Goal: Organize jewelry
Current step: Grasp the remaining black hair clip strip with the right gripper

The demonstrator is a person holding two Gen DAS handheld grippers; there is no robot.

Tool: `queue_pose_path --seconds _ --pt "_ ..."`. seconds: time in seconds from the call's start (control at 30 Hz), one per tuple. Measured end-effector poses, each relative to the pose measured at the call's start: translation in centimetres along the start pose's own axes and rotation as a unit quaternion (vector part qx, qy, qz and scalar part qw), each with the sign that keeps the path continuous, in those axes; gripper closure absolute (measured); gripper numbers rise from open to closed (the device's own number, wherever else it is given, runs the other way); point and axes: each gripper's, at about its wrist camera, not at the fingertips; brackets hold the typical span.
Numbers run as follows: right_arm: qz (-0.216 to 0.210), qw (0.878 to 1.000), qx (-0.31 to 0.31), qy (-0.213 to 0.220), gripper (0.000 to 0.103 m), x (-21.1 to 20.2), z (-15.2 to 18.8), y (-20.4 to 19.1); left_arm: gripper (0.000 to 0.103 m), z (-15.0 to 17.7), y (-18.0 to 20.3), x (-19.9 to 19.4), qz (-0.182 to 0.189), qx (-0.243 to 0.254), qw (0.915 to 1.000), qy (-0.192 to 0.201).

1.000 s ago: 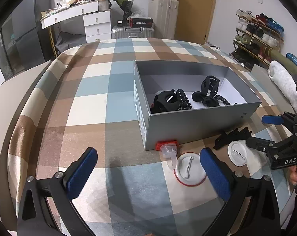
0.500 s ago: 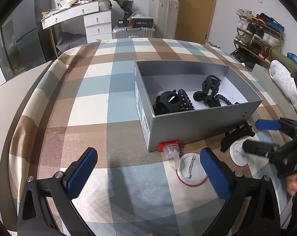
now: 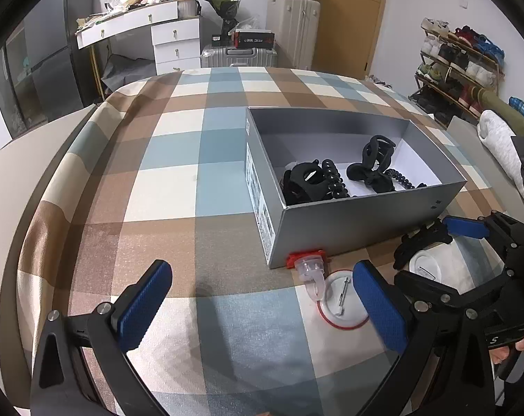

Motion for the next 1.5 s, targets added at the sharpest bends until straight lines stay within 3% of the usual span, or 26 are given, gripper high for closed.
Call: queue_pose_path --seconds 0.13,0.23,0.37,0.43,0.5,0.6,0.67,0.73,1.0,1.5 --pt "0.0 1.0 0.001 0.007 0.0 0.0 0.1 0.2 0.001 0.0 0.0 0.0 -0.001 0.0 1.0 0.0" --pt "0.007 1.0 0.009 0.012 0.009 -0.2 -0.1 0.5 0.001 0.0 0.0 -0.1 0.0 0.0 1.0 0.001" --pt "0.002 1.0 0.003 0.015 0.011 -0.3 0.0 0.5 0.001 0.0 0.2 -0.1 0.001 0.002 1.0 0.0" --pt "-0.004 1.0 -0.002 0.02 0.052 -0.9 -0.2 0.6 0.001 0.1 0.3 -0.1 0.003 0.003 1.0 0.001" --pt "-0.016 1.0 0.003 0.012 0.058 -1.2 -0.3 1.2 0.001 0.1 0.5 0.0 0.004 0.004 1.0 -0.002" --pt "-0.017 1.0 0.007 0.012 0.053 -1.2 0.1 1.6 0.001 0.1 0.7 -0.1 0.002 0.007 1.0 -0.001" --pt "-0.026 1.0 0.006 0.01 0.042 -1.2 0.1 1.5 0.001 0.0 0.7 -0.1 0.002 0.006 1.0 0.0" --pt "-0.036 0.999 0.007 0.005 0.024 -1.1 0.1 1.1 0.001 0.0 0.6 -0.2 0.0 0.006 1.0 0.001" --pt "-0.017 1.0 0.007 -0.005 0.003 0.0 -0.3 -0.5 0.001 -0.4 -0.9 -0.8 -0.006 -0.01 0.9999 0.011" --pt "0.049 0.997 0.065 -0.008 0.0 1.5 -1.8 -1.8 0.001 -0.5 -2.2 -0.7 0.003 -0.032 0.9994 0.01"
Point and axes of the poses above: each gripper's, at about its wrist camera, not at the fingertips, and x roughly the way its jaws point, y to its right, z to its underside, and after that the axes turned 4 degrees about y, right-handed
